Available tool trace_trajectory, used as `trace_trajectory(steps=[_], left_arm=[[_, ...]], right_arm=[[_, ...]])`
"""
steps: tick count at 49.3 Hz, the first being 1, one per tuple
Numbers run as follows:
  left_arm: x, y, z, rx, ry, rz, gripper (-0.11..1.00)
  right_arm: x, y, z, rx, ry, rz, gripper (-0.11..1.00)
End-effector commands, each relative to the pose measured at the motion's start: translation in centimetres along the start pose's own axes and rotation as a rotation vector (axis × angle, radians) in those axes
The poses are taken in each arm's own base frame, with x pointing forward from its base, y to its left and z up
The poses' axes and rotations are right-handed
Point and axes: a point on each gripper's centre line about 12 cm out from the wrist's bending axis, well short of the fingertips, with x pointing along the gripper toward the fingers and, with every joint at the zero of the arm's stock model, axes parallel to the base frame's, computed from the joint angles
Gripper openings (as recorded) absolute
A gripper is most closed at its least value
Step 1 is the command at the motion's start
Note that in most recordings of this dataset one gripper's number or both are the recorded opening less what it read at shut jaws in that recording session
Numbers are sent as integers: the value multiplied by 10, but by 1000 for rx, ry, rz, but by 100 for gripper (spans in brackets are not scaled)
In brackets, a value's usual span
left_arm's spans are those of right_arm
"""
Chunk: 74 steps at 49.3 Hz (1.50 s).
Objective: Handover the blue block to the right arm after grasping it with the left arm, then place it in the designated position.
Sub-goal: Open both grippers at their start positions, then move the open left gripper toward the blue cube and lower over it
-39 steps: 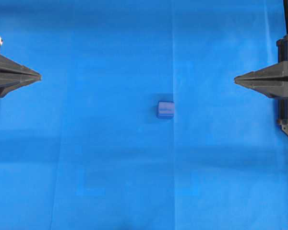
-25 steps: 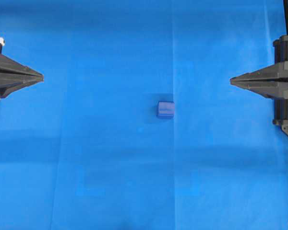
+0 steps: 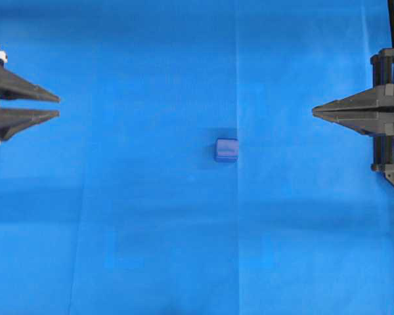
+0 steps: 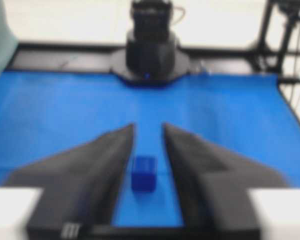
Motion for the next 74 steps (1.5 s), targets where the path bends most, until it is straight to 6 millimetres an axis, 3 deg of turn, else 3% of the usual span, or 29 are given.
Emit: trace_trajectory(steps=[1,5,10,15,19,30,38,57,74], left_arm=[[3,0,9,5,-26,2,42],[3,0,8,5,-21,1,67],[3,0,7,8,-17,2,89],[2,0,8,6,-18,2,92],[2,0,8,8,-21,2,92],[5,0,8,5,-21,2,92],[22,0,8,5,-35,1,92],[81,0,22,21,-61,0,91],[158,1,28,22,-46,0,91]], right_arm=[[4,0,11,17,-28,-1,8],[4,0,12,32,-28,-2,25],[5,0,11,30,-18,-3,57],[5,0,10,33,-14,-2,85],[5,0,10,33,-14,-3,97],[6,-1,11,35,-15,-4,98],[6,-1,11,35,-18,-3,98],[6,-1,11,36,-17,-4,98],[6,-1,9,36,-12,-5,98]])
